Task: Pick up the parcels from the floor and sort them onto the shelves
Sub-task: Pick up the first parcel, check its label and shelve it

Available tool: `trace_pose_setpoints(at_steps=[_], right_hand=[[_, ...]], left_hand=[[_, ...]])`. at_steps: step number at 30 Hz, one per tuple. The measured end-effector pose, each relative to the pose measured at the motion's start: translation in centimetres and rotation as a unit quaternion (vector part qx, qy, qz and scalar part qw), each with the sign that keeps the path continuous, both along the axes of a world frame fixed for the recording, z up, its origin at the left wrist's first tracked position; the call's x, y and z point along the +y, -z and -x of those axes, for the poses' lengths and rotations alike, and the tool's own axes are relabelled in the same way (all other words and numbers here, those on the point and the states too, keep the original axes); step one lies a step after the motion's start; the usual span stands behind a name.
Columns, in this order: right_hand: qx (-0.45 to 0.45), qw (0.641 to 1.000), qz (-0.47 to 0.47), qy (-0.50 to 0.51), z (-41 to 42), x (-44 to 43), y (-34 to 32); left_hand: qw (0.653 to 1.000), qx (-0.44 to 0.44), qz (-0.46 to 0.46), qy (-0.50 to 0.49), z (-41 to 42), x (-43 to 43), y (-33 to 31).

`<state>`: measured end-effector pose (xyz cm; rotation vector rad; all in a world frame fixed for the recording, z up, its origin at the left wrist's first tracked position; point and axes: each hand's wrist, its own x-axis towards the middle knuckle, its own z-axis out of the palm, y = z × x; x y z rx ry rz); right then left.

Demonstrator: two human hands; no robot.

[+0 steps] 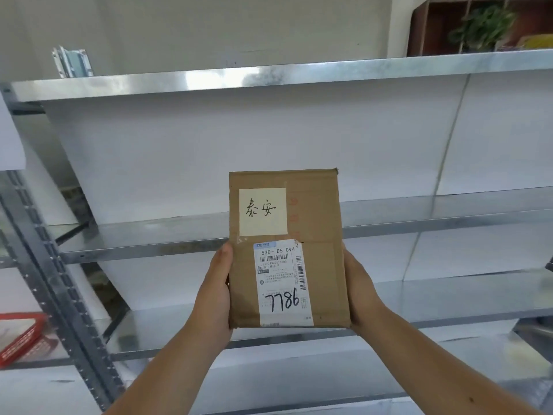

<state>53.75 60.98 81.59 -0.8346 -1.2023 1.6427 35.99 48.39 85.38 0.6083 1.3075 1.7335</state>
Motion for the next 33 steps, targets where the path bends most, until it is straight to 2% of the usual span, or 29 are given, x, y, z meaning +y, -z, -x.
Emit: trace_pose_setpoints(at_steps=[8, 13, 17, 25, 33], right_hand=[[0.053, 0.998, 0.010, 0.027, -8.0, -0.4, 0.9], [0.037, 0.998, -0.008, 0.045, -10.4, -0.9, 1.6], [0.036, 0.998, -0.008, 0.045, -11.6, -1.6, 1.8], [0.026, 0.993, -0.017, 0.113, -12.5, -2.3, 1.6], [0.066, 0.985, 0.007, 0.160, -12.4, -2.8, 1.4]], left_hand=[[0.997, -0.025, -0.026, 0.064, -6.6, 1.3, 0.7], [0.994, -0.038, -0.035, 0.095, -8.7, 1.3, 1.5], [0.990, -0.039, -0.045, 0.130, -8.9, 1.2, 1.8], [0.977, -0.023, -0.035, 0.207, -8.3, 2.1, 2.0], [0.964, -0.013, -0.029, 0.263, -7.9, 4.3, 1.3]])
